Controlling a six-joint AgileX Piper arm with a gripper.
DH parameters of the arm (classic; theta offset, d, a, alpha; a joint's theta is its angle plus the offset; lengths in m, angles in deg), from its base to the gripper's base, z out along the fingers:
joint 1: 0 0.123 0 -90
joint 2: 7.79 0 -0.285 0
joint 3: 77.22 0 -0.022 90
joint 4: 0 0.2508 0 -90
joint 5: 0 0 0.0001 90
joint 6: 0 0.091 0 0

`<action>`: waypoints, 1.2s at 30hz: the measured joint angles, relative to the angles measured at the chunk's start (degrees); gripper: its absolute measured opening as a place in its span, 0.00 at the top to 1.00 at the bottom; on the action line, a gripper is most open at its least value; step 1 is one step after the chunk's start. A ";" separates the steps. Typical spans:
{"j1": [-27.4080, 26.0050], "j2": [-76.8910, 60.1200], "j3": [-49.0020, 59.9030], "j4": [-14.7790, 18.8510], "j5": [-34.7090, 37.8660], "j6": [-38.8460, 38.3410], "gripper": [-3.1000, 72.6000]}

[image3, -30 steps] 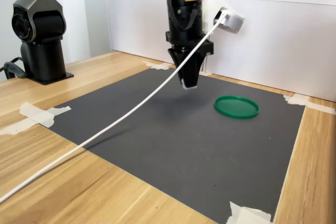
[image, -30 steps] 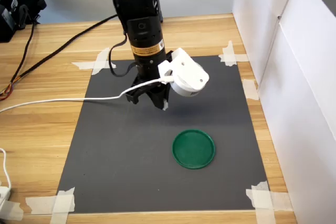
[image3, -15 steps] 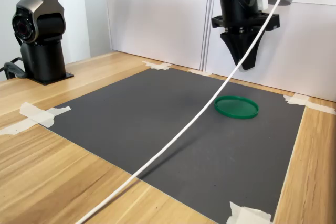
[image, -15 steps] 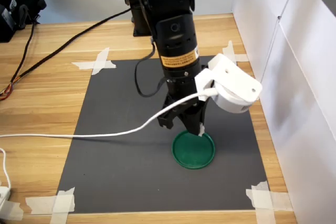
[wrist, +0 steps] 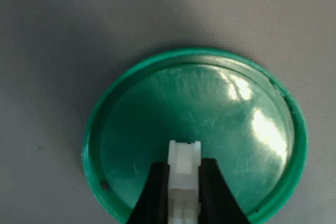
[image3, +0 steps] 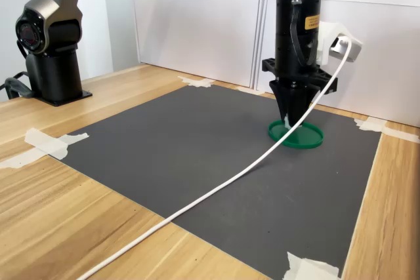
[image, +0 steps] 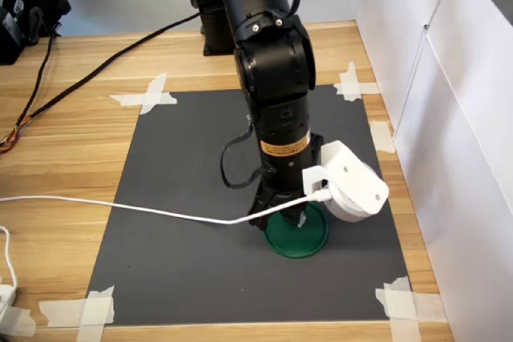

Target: Grasp a white terminal and put it in the green lid.

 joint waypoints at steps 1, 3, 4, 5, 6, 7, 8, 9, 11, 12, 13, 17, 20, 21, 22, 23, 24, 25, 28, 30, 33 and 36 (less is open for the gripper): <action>0.00 0.00 0.00 0.00 -0.06 0.35 0.85; 0.00 0.00 -0.07 -0.06 -0.39 0.48 0.83; 0.00 0.00 -0.07 -0.06 -0.47 0.48 0.81; 0.00 0.00 -0.09 -0.06 -0.72 0.48 0.79; 0.00 0.00 -0.09 -0.26 -0.87 0.54 0.76; 0.00 0.00 -0.09 -0.52 -0.87 0.66 0.72; 0.00 0.00 -0.09 -0.72 -0.92 0.79 0.67; 0.00 0.00 -0.09 -0.83 -1.03 1.00 0.61; 0.00 -0.11 -0.09 -1.04 -1.41 1.85 0.50; 0.00 -0.31 -0.09 -1.04 -1.71 2.29 0.46; 0.00 -0.58 -0.09 -1.04 -2.08 2.63 0.41; 0.00 -2.99 -0.09 -1.04 -3.05 3.31 0.29; 0.00 -6.75 1.32 -0.45 -3.85 3.38 0.28; 0.00 -8.45 2.40 -0.17 -4.29 3.38 0.28; 0.00 -10.39 3.80 0.16 -4.89 3.38 0.28; 0.00 -12.55 5.56 0.55 -5.87 3.39 0.29; 0.00 -14.97 7.65 0.82 -7.16 3.44 0.30; 0.00 -17.62 9.51 1.13 -8.59 3.50 0.32; 0.00 -26.80 17.81 1.52 -14.77 3.50 0.42; 0.00 -33.58 23.66 1.66 -19.46 3.65 0.52; 0.00 -44.13 31.68 2.27 -25.39 4.78 0.69; 0.00 -53.86 37.82 3.25 -28.60 6.40 0.84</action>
